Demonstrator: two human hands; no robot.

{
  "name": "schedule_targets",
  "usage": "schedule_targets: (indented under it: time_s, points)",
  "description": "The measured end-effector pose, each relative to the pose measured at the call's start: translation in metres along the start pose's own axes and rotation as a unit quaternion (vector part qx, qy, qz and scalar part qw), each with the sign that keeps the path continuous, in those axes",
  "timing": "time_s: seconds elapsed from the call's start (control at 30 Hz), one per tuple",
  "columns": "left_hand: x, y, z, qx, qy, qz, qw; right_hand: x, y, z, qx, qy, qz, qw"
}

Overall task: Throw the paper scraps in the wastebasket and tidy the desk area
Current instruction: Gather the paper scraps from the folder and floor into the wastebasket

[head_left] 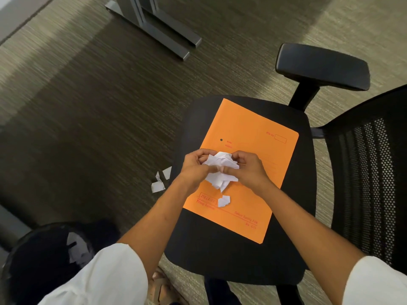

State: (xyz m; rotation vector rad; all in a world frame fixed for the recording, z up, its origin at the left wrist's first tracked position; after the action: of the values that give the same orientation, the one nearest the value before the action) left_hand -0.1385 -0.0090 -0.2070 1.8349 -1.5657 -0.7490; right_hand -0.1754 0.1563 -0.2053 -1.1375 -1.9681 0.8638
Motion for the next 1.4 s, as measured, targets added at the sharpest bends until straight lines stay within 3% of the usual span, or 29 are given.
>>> schedule_targets:
  time_s: [0.13, 0.27, 0.33, 0.67, 0.77, 0.87, 0.9, 1.0, 1.07, 1.17, 1.27, 1.33, 1.4]
  points:
    - [0.004, 0.003, -0.004, -0.011, 0.023, 0.003, 1.0, 0.005, -0.009, -0.003, -0.015, -0.003, 0.065, 0.998]
    - [0.003, 0.007, -0.008, -0.004, -0.072, 0.004, 0.997, 0.006, -0.023, -0.004, -0.025, -0.021, 0.108, 0.994]
    - [0.004, 0.011, -0.01, -0.012, -0.079, 0.007, 0.997, 0.002, -0.026, -0.002, -0.041, -0.025, 0.124, 0.991]
    - [0.04, -0.002, -0.027, 0.003, 0.037, 0.001, 0.999, -0.032, -0.024, -0.018, -0.086, -0.066, 0.193, 0.975]
    - [0.062, -0.013, -0.032, 0.025, 0.077, -0.027, 0.996, -0.026, -0.015, -0.029, -0.09, -0.018, 0.196, 0.976]
    - [0.077, -0.024, -0.039, 0.037, 0.096, -0.057, 0.993, -0.005, 0.001, -0.044, -0.057, 0.11, 0.042, 0.991]
    - [0.081, -0.028, -0.042, 0.039, 0.102, -0.067, 0.992, -0.004, 0.007, -0.05, -0.032, 0.114, -0.046, 0.992]
    - [0.088, -0.039, -0.05, 0.043, 0.11, -0.091, 0.989, -0.031, 0.027, -0.072, 0.044, 0.002, -0.309, 0.95]
    - [0.09, -0.046, -0.055, 0.046, 0.111, -0.102, 0.987, -0.042, 0.034, -0.08, 0.083, -0.008, -0.361, 0.929]
    - [0.096, -0.054, -0.064, 0.048, 0.111, -0.108, 0.987, -0.045, 0.027, -0.084, 0.072, 0.045, -0.293, 0.952]
    - [0.109, -0.062, -0.073, 0.051, 0.119, -0.118, 0.985, -0.049, 0.001, -0.085, 0.031, 0.098, -0.095, 0.99]
    - [0.115, -0.067, -0.077, 0.054, 0.123, -0.125, 0.983, -0.066, -0.027, -0.078, 0.04, 0.071, 0.027, 0.996]
    - [0.122, -0.072, -0.084, 0.056, 0.127, -0.136, 0.981, -0.095, -0.055, -0.072, 0.079, 0.013, 0.024, 0.997]
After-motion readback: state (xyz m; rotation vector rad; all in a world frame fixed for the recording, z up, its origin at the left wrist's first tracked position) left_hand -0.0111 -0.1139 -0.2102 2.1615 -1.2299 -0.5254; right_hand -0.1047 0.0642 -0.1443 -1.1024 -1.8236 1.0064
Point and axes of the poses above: each hand's wrist, its own z-axis towards the middle knuckle, its own x-axis out of the back of the hand, y = z × x, the point moved 6 cm from there along z, towards the middle knuckle, and after that the axes turned 4 degrees about z, right-handed, at the moved point
